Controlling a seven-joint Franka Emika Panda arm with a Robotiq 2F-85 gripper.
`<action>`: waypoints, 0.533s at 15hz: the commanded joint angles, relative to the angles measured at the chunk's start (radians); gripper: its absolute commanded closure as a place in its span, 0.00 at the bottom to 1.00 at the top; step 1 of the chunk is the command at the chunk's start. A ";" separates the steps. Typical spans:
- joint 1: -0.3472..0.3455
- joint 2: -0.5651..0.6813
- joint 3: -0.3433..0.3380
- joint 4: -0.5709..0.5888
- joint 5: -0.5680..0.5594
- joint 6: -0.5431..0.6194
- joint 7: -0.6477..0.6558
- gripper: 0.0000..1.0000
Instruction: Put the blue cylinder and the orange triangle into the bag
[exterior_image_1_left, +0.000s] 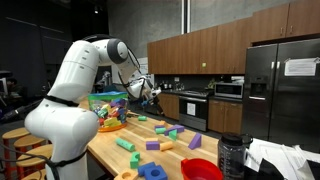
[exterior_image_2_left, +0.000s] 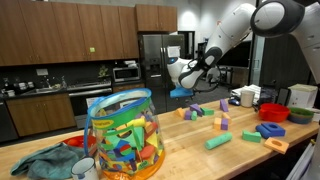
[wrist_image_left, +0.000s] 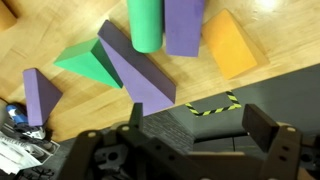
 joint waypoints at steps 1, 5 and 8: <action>0.008 0.037 -0.006 0.040 0.021 -0.048 -0.038 0.00; -0.002 0.060 0.008 0.048 0.087 -0.020 -0.099 0.00; 0.001 0.075 0.008 0.061 0.154 -0.001 -0.143 0.00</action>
